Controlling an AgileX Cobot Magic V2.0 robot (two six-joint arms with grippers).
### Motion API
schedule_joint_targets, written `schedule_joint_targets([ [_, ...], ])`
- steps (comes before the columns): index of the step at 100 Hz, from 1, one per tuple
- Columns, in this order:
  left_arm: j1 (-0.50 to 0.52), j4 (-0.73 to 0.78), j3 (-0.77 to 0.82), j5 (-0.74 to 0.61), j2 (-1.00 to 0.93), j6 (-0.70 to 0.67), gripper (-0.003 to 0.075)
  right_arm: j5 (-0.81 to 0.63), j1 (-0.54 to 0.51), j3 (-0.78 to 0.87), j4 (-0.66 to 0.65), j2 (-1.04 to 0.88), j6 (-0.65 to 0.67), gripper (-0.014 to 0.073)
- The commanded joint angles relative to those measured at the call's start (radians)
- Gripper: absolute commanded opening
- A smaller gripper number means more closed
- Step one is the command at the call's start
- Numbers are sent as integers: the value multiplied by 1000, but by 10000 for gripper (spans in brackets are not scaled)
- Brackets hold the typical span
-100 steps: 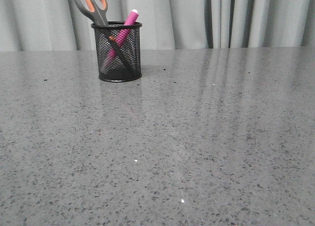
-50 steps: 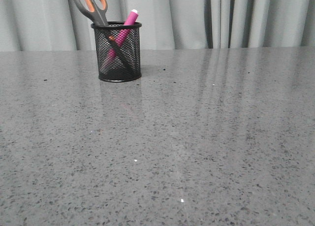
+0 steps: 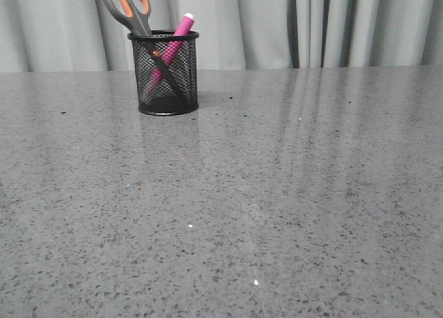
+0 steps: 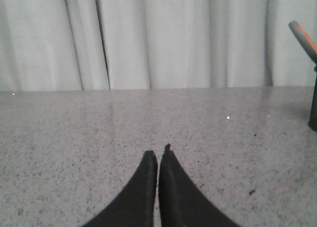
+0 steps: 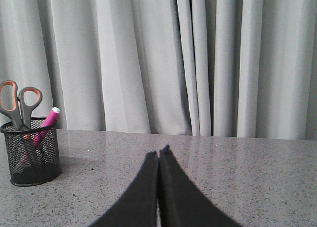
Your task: Put pen and scissors into bin
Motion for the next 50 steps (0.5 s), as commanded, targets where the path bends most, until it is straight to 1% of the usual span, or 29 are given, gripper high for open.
schedule_joint_targets([
  [1,2,53,21,-90,-35,-51,-19,-80,-8,-25,-11,0,-8,-73],
  [7,0,56,45,-109,-33,-55,-19,-80,-8,-25,-11,0,-8,-73],
  [11,-2,60,45,-78,-33,-58,-19,-80,-8,-25,-11,0,-8,-73],
  [50,-4,61,45,-57,-33,-58,-19,-80,-8,-25,-11,0,-8,-73],
])
